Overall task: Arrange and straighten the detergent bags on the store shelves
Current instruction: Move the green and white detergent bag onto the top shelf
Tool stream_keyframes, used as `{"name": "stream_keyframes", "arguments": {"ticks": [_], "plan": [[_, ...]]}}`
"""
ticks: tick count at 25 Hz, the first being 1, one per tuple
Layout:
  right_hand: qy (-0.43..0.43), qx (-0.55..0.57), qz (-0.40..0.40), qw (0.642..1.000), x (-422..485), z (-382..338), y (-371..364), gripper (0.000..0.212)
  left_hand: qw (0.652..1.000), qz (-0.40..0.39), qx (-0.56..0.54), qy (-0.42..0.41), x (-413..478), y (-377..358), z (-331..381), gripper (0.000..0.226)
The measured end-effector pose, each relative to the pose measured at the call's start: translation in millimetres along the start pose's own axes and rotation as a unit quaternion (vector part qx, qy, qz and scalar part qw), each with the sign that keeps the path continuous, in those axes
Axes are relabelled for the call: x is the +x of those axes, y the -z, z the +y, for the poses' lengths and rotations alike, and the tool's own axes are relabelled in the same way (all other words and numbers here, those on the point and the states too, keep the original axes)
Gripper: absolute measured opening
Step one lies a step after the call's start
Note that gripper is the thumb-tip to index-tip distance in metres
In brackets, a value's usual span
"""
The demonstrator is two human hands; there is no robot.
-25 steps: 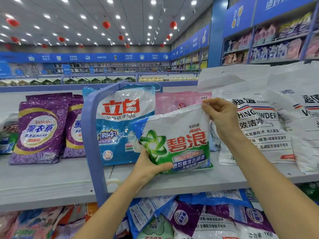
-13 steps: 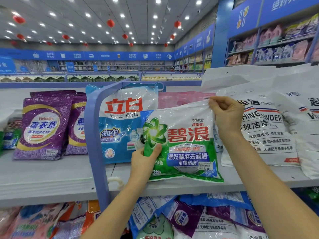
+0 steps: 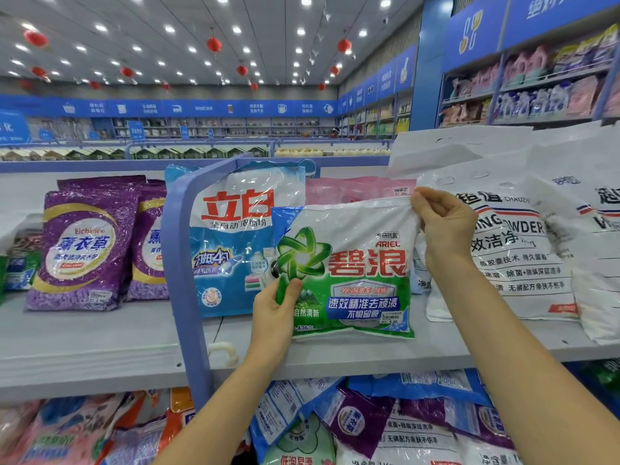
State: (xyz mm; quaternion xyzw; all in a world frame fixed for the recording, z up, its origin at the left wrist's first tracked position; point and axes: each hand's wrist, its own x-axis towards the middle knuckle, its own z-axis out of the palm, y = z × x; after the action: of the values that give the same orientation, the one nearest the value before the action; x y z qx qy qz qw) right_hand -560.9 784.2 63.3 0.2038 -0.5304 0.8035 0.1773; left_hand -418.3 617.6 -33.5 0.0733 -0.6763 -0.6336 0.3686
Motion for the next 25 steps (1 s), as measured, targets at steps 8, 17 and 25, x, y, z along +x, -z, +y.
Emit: {"name": "stream_keyframes", "arguments": {"ticks": [8,17,25], "plan": [[-0.206,-0.107,-0.303,0.924,-55.9,47.0,50.9,0.037,0.998,0.001,-0.013,0.069,0.7,0.0,-2.6,0.03],[-0.141,-0.119,-0.22,0.958,-92.3,41.3,34.4,0.016,0.995,0.069,-0.027,0.066,-12.9,-3.7,14.3,0.032],[-0.043,-0.095,-0.208,0.973,-119.4,-20.3,22.5,0.029,0.988,0.098,-0.076,0.096,-53.8,10.9,74.2,0.027]]}}
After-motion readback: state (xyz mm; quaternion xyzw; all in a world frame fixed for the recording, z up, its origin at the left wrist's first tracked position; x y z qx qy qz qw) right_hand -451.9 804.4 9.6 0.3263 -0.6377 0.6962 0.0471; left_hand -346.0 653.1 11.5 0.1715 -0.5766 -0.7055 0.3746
